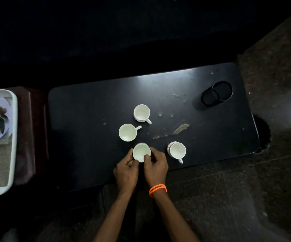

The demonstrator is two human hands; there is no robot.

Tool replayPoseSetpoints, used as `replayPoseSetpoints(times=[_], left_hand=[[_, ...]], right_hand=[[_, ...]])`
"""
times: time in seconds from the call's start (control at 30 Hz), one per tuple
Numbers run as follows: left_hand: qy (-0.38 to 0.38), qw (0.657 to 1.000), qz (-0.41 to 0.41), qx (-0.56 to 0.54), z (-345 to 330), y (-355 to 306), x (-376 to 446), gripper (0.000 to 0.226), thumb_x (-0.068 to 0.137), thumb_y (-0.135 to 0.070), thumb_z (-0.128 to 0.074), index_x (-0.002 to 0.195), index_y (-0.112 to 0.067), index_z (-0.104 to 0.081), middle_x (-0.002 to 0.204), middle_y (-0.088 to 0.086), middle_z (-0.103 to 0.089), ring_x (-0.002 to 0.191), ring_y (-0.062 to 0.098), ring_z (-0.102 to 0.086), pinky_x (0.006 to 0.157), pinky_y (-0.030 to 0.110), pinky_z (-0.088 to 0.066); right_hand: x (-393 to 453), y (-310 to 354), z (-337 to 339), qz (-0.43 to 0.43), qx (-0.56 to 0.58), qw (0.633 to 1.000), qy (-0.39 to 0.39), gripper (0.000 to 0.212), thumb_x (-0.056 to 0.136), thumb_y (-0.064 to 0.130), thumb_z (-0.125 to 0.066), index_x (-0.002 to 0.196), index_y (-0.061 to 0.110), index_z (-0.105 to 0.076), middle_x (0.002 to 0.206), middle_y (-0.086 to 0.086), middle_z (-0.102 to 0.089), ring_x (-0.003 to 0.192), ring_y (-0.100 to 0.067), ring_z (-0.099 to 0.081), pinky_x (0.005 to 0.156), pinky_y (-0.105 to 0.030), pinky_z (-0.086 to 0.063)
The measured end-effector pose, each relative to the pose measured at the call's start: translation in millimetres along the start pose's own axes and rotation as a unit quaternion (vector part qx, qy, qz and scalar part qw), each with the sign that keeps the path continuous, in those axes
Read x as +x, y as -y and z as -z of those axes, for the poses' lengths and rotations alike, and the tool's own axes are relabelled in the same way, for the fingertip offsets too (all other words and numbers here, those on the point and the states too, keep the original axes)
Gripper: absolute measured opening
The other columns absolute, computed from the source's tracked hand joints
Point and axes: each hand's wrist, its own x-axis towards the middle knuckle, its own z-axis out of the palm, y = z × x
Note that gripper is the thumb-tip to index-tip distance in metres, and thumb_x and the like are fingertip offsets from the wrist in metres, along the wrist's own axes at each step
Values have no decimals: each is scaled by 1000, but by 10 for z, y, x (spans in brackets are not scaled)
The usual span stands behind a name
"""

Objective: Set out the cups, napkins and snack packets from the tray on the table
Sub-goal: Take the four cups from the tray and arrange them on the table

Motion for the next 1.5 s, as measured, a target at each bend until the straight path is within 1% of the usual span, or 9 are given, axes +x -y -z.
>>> replayPoseSetpoints(times=[0.23,0.4,0.5,0.6,0.73,0.97,1.27,1.33,1.5], left_hand=[[-18,999,-7,28,67,156,-71,52,87,-3,-64,133,-25,-72,105,3,-79,98,18,-73,100,43,-56],[-7,999,-4,36,97,158,-53,50,87,-4,-65,131,-26,-73,107,3,-79,100,17,-73,100,43,-56],[-4,999,-13,39,117,150,-27,51,86,-1,-63,130,-25,-74,113,0,-78,95,5,-72,92,21,-57],[-9,998,-30,47,113,138,9,51,86,3,-62,131,-18,-73,118,3,-76,94,4,-71,81,2,-47],[-48,996,-69,35,171,28,205,51,88,4,-62,137,-8,-66,126,12,-69,108,19,-66,95,27,-50],[-26,992,-101,76,357,-483,843,49,92,-10,-60,140,-17,-64,135,8,-64,117,21,-64,107,34,-48],[33,980,-171,100,221,-1055,1127,42,94,-16,-63,135,-15,-68,128,10,-72,119,24,-68,107,28,-48],[88,968,-186,143,109,-1218,1208,45,96,-16,-61,140,-17,-65,138,7,-69,128,19,-64,102,12,-39],[184,944,-186,202,-107,-1496,1363,42,101,-29,-57,141,-21,-65,151,-1,-60,142,18,-52,117,29,-37]], right_hand=[[-252,-135,-54,-39,3,999,-22,35,81,-3,-65,115,3,-73,113,-10,-65,87,13,-58,71,7,-37],[-269,-126,-63,-45,-5,999,-17,33,82,-1,-65,114,4,-72,113,-10,-65,87,9,-60,71,6,-38],[-253,-128,-64,-41,-15,999,-2,31,83,2,-66,114,5,-71,114,-10,-64,87,2,-62,69,4,-40],[-226,-125,-28,-25,-26,999,1,33,83,7,-67,117,6,-70,117,-8,-64,100,-19,-67,88,-18,-52],[-82,6,7,10,-41,999,-24,39,83,11,-68,122,3,-69,119,-11,-64,111,-29,-64,100,-49,-51],[256,398,-274,35,-52,997,37,37,82,16,-67,117,6,-72,113,-12,-70,106,-28,-67,98,-43,-52],[926,737,-165,30,-85,996,-26,37,86,18,-64,120,4,-68,117,-18,-67,110,-34,-63,94,-32,-45],[1039,820,-151,4,-126,992,-17,40,87,26,-61,121,5,-67,119,-20,-69,113,-37,-63,94,-35,-47],[1138,932,-235,-185,-60,980,47,51,94,41,-40,103,2,-72,106,-25,-74,97,-43,-71,85,-39,-56]])
